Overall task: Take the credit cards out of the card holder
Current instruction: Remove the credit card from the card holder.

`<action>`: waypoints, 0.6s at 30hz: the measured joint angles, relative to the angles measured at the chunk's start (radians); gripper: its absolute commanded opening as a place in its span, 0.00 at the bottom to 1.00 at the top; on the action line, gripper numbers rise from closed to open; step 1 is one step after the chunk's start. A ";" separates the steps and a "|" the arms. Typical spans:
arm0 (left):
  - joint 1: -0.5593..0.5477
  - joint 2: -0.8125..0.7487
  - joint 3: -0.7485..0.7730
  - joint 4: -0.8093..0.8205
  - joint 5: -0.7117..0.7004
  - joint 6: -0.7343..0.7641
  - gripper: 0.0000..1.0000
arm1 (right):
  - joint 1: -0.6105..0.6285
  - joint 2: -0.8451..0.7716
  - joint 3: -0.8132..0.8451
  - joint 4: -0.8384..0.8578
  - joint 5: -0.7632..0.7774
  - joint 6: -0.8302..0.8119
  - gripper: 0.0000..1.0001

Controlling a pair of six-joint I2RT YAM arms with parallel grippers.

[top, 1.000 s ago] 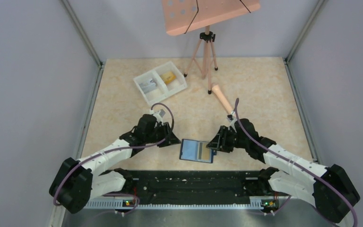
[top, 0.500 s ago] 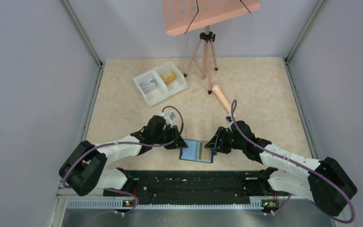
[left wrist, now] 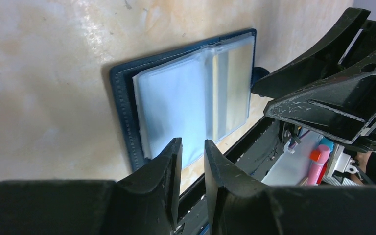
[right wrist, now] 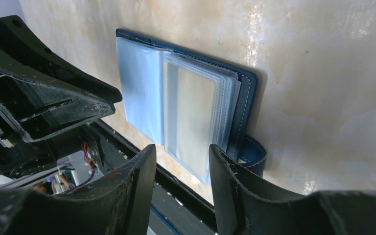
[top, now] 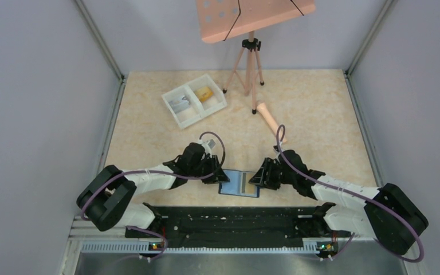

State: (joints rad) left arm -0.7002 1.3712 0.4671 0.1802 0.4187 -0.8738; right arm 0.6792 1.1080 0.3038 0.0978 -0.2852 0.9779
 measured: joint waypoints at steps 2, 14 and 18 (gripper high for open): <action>-0.001 0.000 -0.008 0.000 -0.006 -0.002 0.29 | 0.001 0.008 -0.009 0.008 0.000 0.000 0.44; -0.002 0.000 -0.028 0.001 -0.020 -0.015 0.29 | 0.001 0.032 -0.009 0.030 0.000 -0.007 0.44; -0.003 0.000 -0.036 0.001 -0.020 -0.018 0.29 | 0.001 0.032 -0.009 0.030 0.000 -0.008 0.44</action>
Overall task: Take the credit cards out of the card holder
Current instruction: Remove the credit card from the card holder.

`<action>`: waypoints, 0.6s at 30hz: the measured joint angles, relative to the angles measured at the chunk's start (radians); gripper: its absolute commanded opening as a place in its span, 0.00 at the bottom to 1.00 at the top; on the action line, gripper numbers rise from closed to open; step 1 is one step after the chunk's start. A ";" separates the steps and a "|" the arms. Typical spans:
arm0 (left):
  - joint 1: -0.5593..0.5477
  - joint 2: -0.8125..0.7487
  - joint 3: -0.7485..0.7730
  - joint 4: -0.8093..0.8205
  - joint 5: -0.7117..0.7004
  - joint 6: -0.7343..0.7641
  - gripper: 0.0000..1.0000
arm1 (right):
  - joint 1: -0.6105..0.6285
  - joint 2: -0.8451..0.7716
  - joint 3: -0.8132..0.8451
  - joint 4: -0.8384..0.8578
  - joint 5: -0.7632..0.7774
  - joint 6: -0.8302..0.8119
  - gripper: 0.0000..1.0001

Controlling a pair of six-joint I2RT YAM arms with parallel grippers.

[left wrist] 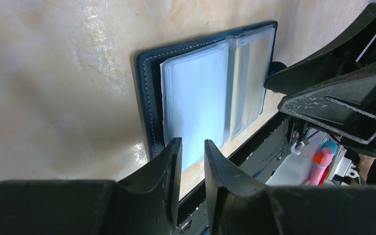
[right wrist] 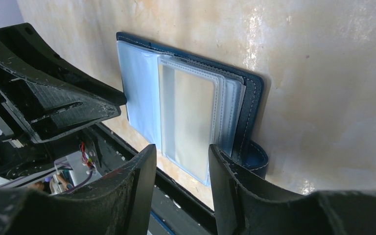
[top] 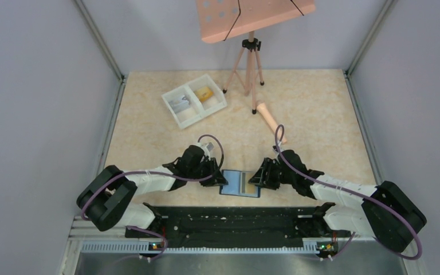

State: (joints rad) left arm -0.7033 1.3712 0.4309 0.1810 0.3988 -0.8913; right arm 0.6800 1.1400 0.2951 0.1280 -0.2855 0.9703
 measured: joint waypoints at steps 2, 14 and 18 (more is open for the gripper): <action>0.000 0.000 -0.003 0.000 0.000 -0.001 0.28 | 0.000 0.000 0.000 0.002 -0.002 0.000 0.44; -0.006 0.000 -0.010 0.015 0.000 -0.006 0.29 | 0.000 0.013 0.000 0.020 -0.005 0.004 0.44; -0.008 0.000 -0.010 0.021 0.000 -0.010 0.28 | 0.000 0.028 0.001 0.042 -0.013 0.013 0.44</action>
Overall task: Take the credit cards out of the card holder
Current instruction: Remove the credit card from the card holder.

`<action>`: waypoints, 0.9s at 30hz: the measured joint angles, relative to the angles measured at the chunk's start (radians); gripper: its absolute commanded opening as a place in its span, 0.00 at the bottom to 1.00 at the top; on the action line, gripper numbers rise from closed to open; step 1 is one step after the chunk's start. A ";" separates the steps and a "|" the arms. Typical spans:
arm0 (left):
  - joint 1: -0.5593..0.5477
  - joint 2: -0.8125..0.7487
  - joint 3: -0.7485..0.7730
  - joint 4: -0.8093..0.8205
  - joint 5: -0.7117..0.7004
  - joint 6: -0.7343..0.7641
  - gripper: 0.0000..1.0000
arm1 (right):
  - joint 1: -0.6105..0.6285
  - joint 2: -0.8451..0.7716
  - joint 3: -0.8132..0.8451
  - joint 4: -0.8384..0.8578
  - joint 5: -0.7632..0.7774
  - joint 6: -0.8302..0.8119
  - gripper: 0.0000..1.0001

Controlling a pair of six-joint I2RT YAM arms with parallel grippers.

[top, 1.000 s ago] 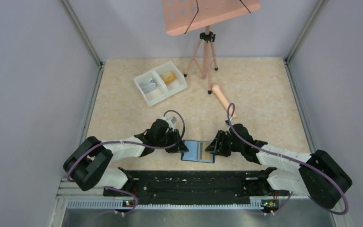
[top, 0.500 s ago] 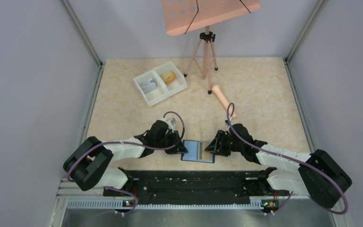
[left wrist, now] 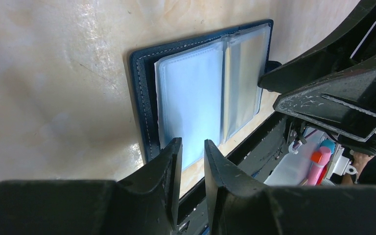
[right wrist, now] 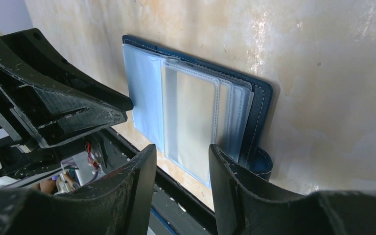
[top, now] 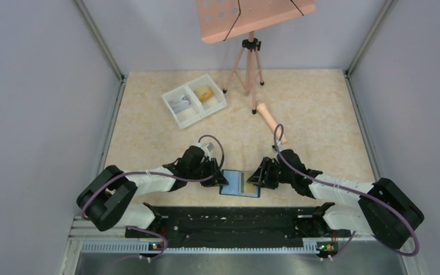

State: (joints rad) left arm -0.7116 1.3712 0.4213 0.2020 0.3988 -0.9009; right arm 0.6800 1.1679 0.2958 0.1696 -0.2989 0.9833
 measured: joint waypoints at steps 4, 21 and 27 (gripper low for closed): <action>-0.003 0.000 0.000 0.007 0.000 -0.005 0.28 | 0.000 0.006 0.000 0.016 -0.008 0.014 0.44; -0.008 0.013 -0.002 0.016 0.000 -0.014 0.28 | 0.000 -0.016 0.049 -0.065 0.027 0.008 0.44; -0.014 0.013 -0.008 0.017 0.000 -0.017 0.28 | 0.000 -0.024 0.051 -0.099 0.047 0.004 0.44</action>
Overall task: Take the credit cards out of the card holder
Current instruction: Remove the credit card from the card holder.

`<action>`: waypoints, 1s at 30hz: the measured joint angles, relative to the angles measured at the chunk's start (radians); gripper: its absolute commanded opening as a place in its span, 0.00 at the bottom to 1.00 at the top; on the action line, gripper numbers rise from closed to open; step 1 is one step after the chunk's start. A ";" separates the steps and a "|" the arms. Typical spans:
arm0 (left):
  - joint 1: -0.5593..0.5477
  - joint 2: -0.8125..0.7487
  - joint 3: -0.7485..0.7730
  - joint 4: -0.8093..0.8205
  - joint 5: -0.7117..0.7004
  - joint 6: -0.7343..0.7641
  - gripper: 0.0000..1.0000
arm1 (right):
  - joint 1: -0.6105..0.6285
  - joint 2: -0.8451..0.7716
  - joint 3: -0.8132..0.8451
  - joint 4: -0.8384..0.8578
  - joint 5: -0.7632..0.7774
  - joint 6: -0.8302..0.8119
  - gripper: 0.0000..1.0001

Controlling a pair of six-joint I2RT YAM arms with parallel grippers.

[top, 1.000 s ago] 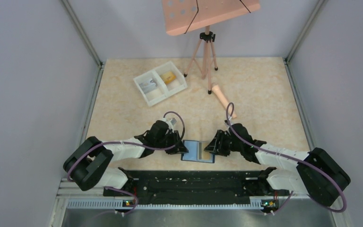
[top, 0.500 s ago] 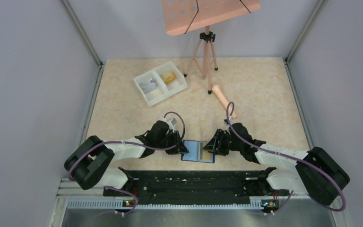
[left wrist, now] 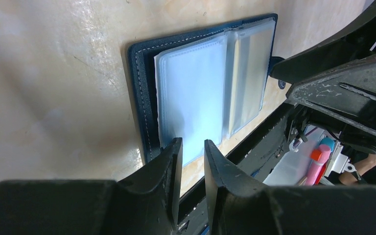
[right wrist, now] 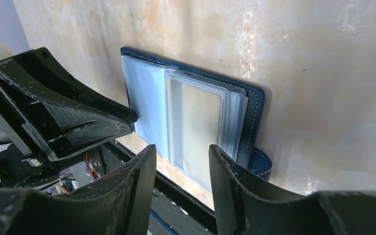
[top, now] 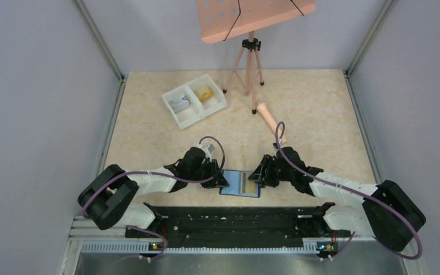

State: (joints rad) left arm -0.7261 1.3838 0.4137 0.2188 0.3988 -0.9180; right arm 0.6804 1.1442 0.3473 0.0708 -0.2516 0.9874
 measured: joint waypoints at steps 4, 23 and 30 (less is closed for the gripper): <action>-0.003 0.000 -0.004 0.007 0.000 -0.002 0.28 | 0.000 0.019 0.000 0.002 0.000 0.000 0.44; -0.010 0.000 -0.016 0.023 -0.006 -0.017 0.28 | 0.016 0.062 0.000 0.051 -0.014 0.003 0.44; -0.014 0.000 -0.023 0.034 -0.011 -0.023 0.28 | 0.045 0.068 0.047 -0.029 0.046 -0.007 0.44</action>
State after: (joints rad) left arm -0.7406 1.3834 0.3912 0.2523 0.3874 -0.9413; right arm 0.7258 1.2121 0.3943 0.0414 -0.2058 0.9802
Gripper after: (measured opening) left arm 0.284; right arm 0.440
